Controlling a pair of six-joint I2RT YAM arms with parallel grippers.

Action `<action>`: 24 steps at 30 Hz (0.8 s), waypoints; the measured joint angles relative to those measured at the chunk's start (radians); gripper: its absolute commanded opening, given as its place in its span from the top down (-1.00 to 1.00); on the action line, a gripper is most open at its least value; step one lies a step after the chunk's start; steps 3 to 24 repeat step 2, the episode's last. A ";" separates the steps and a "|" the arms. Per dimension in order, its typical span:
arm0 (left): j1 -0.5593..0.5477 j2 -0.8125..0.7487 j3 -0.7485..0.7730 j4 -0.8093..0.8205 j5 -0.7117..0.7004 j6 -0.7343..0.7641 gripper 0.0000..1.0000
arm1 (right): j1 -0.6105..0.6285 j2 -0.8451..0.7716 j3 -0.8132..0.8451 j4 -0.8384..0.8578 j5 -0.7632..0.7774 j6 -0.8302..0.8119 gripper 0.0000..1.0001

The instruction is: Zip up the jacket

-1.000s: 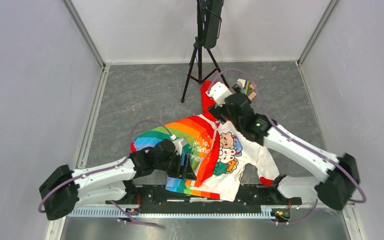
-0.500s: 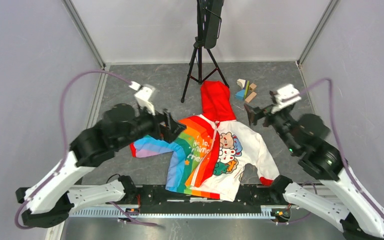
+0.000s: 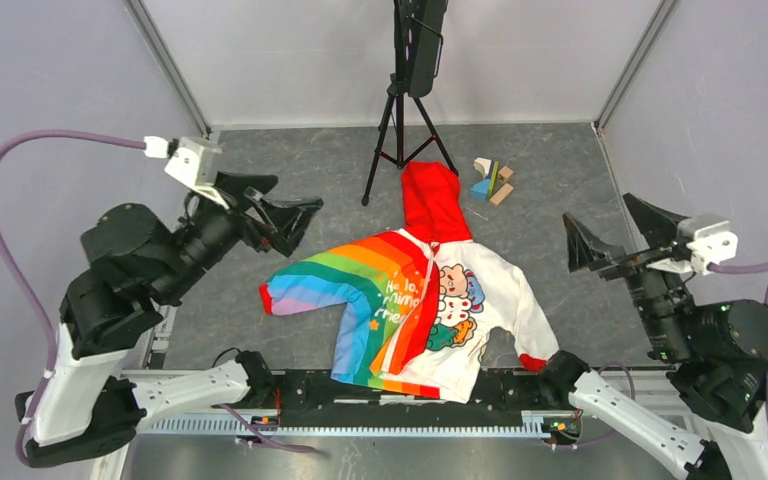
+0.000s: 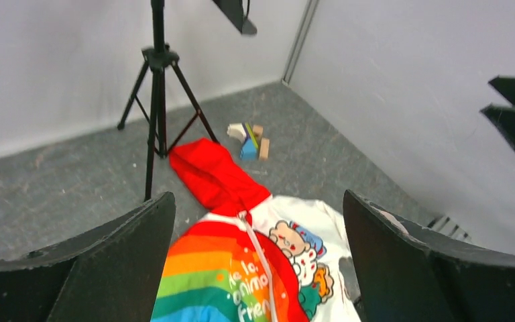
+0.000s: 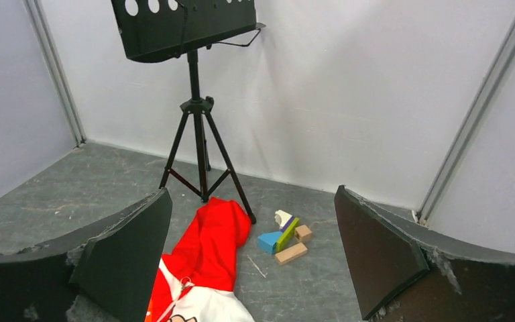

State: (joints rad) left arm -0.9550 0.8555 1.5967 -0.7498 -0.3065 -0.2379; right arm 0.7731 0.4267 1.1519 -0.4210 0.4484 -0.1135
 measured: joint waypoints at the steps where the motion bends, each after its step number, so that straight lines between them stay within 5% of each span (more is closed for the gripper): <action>1: 0.000 0.005 0.021 0.007 -0.004 0.010 -0.99 | 0.000 -0.014 -0.004 -0.001 0.002 -0.005 -0.96; 24: 0.000 0.005 0.034 0.014 -0.008 0.018 -0.99 | 0.000 -0.027 -0.007 -0.004 0.002 -0.007 -0.96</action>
